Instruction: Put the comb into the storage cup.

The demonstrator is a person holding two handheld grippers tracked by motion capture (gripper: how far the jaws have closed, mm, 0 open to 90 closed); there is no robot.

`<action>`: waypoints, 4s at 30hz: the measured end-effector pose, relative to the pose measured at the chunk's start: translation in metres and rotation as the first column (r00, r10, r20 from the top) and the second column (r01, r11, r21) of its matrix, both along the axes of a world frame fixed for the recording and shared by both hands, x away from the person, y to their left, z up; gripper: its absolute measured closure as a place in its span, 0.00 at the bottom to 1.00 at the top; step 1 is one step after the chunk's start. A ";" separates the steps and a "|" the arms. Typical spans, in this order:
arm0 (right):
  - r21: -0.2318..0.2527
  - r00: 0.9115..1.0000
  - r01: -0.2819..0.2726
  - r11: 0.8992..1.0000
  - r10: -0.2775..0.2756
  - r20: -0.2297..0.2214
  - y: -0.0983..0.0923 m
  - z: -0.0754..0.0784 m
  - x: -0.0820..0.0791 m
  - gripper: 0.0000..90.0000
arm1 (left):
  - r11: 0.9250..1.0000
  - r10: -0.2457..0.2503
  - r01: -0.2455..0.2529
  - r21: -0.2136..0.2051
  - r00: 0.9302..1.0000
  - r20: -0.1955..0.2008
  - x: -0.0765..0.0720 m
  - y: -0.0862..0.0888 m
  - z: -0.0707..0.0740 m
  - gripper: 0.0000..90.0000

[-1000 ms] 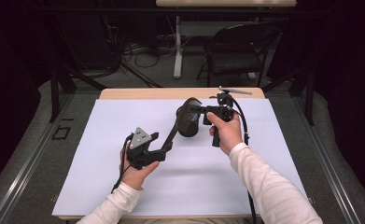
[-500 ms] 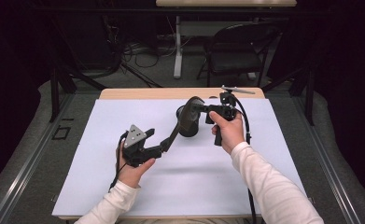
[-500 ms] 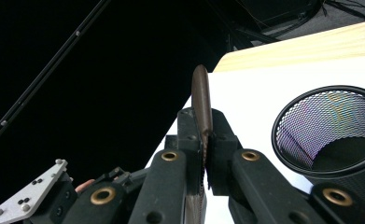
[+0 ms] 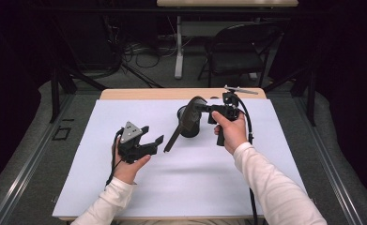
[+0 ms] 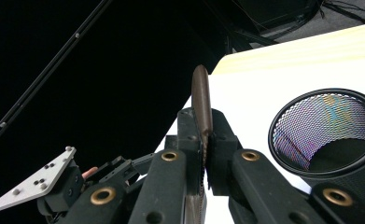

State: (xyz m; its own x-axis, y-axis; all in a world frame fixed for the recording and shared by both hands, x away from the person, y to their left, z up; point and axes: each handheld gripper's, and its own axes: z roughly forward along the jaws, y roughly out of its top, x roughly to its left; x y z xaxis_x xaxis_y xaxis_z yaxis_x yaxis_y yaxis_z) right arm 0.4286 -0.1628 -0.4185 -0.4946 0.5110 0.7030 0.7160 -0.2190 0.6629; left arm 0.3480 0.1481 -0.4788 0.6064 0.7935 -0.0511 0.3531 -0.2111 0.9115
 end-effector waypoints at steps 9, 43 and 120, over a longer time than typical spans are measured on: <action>0.002 1.000 0.002 1.000 -0.002 0.000 -0.001 0.001 0.000 0.96 | 0.999 0.031 -0.032 -0.016 0.999 -0.032 0.004 0.010 0.004 0.33; -0.014 0.999 0.027 1.000 -0.026 0.035 -0.007 0.020 0.000 0.96 | 0.997 0.069 -0.070 -0.021 0.996 -0.063 0.009 0.028 0.007 0.17; -0.091 0.942 0.317 0.944 -0.303 0.144 -0.020 0.061 0.048 0.96 | 0.998 0.046 -0.049 -0.035 0.996 -0.076 0.013 0.027 0.008 0.17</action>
